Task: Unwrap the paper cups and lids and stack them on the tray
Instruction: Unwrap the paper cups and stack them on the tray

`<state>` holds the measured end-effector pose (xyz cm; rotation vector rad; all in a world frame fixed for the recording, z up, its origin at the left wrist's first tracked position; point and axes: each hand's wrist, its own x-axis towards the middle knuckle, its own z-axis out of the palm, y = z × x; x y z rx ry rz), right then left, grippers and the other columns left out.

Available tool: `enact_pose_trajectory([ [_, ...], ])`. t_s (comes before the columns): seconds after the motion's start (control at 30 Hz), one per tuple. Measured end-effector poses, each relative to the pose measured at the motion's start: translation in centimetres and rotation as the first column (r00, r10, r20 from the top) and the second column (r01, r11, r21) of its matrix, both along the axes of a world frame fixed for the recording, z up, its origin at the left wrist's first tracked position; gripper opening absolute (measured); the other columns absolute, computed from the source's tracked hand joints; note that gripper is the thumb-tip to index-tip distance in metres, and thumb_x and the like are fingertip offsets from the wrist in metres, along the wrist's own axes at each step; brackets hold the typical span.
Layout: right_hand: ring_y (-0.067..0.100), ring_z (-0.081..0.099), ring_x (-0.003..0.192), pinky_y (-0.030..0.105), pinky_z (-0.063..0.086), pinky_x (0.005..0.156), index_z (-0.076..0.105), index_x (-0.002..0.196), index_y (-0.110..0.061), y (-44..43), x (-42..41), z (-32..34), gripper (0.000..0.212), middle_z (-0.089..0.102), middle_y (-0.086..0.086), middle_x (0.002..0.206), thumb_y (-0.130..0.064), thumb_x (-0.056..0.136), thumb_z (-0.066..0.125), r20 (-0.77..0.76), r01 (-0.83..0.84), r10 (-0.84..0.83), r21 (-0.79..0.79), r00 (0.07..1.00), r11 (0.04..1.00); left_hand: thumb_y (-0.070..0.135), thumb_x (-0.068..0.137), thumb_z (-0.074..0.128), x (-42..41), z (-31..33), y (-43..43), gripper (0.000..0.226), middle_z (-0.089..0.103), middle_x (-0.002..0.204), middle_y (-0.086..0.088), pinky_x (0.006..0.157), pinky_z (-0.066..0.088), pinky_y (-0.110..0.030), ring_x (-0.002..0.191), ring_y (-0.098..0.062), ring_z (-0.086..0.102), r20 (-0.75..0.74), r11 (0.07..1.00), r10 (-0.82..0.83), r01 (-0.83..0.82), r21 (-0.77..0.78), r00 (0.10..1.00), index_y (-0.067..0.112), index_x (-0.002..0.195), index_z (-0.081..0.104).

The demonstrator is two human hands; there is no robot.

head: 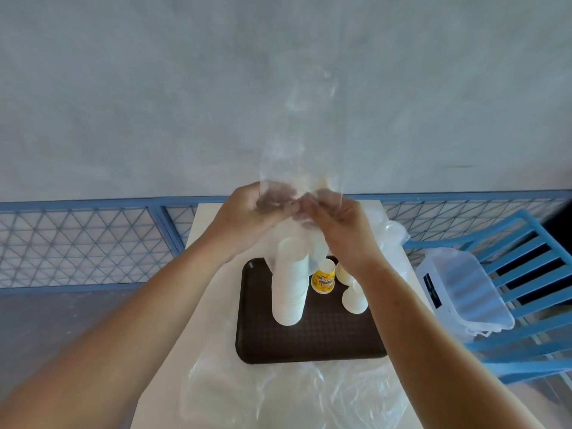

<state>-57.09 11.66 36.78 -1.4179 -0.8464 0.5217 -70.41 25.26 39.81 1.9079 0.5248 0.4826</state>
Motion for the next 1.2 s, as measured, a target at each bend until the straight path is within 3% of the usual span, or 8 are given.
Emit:
enact_pose_trajectory([
  [0.13,0.034,0.067,0.103,0.053,0.054,0.093,0.065,0.119,0.005,-1.2,-0.2,1.0,0.053,0.068,0.025,0.111,-0.038,0.089,0.072,-0.211,-0.07,0.091,0.104,0.973,0.992,0.009,0.103,0.059,-0.6,1.2,-1.5,0.017,0.073,0.084,0.0,0.095,0.057,-0.053,0.083,-0.021,0.072,0.146,0.996,-0.08,0.073,0.052,0.986,0.015,0.108,0.074],
  [0.27,0.041,0.051,0.121,0.06,0.039,0.108,0.042,0.148,0.006,-3.1,0.4,2.4,0.092,0.05,0.03,0.131,-0.052,0.084,0.072,-0.556,-0.221,0.313,0.228,0.77,0.948,0.01,0.094,0.058,-1.2,3.4,-3.4,0.023,0.067,0.087,-0.025,0.083,0.055,-0.041,0.081,-0.037,0.067,0.051,0.949,-0.315,0.314,0.029,0.948,0.018,0.089,0.079],
  [0.4,0.034,0.059,0.118,0.049,0.043,0.107,0.06,0.129,-0.015,-6.0,1.9,3.8,0.044,0.06,0.014,0.134,-0.042,0.094,0.063,-0.656,-0.195,0.381,0.341,0.651,0.92,0.009,0.094,0.054,-1.2,4.2,-6.5,0.028,0.052,0.07,-0.023,0.067,0.053,-0.028,0.062,-0.026,0.057,-0.128,0.849,-0.527,0.526,-0.045,0.84,0.02,0.086,0.079],
  [0.57,0.016,0.068,0.073,0.03,0.051,0.071,0.056,0.103,-0.013,-10.0,4.7,5.6,0.021,0.072,0.001,0.089,-0.007,0.088,0.069,-0.632,0.025,0.245,0.386,0.735,0.922,0.026,0.099,0.072,-0.5,3.2,-9.7,0.008,0.046,0.071,-0.022,0.065,0.053,-0.042,0.052,-0.018,0.045,-0.199,0.816,-0.578,0.555,-0.163,0.792,0.032,0.096,0.074],
  [0.7,0.016,0.06,0.069,0.03,0.044,0.069,0.056,0.109,-0.018,-15.2,7.9,3.6,0.027,0.061,0.0,0.082,-0.003,0.09,0.068,-0.656,0.201,0.061,0.317,0.753,0.927,0.035,0.085,0.083,-0.5,-0.4,-10.1,0.03,0.054,0.076,-0.012,0.061,0.042,-0.043,0.063,-0.026,0.046,-0.261,0.833,-0.549,0.496,-0.245,0.794,0.022,0.107,0.068],
  [0.8,0.013,0.055,0.066,0.026,0.044,0.063,0.056,0.106,-0.018,-19.5,10.1,-0.7,0.022,0.055,-0.001,0.077,-0.008,0.09,0.069,-0.71,0.29,-0.051,0.221,0.703,0.931,0.01,0.093,0.077,-1.3,-3.7,-10.1,0.017,0.069,0.078,0.0,0.058,0.041,-0.027,0.065,-0.016,0.052,-0.38,0.846,-0.525,0.42,-0.329,0.761,0.016,0.108,0.069],
  [0.93,0.013,0.052,0.071,0.024,0.047,0.066,0.066,0.099,-0.013,-24.3,11.0,-7.4,0.01,0.058,0.003,0.086,-0.005,0.093,0.062,-0.713,0.241,-0.162,0.01,0.682,0.97,0.009,0.093,0.076,-2.8,-8.6,-10.1,0.022,0.076,0.102,-0.02,0.072,0.051,-0.024,0.079,-0.019,0.067,-0.557,0.856,-0.514,0.345,-0.386,0.652,0.015,0.114,0.071],
  [1.2,0.024,0.07,0.079,0.035,0.054,0.073,0.067,0.09,-0.012,-30.7,7.8,-19.6,0.009,0.069,0.012,0.09,-0.005,0.096,0.068,-0.419,0.112,-0.378,-0.535,0.825,0.838,0.025,0.081,0.079,-4.2,-18.4,-11.3,0.042,0.072,0.098,0.002,0.08,0.056,-0.036,0.091,-0.018,0.068,-0.831,0.982,-0.135,0.184,-0.04,0.54,0.031,0.119,0.062],
])
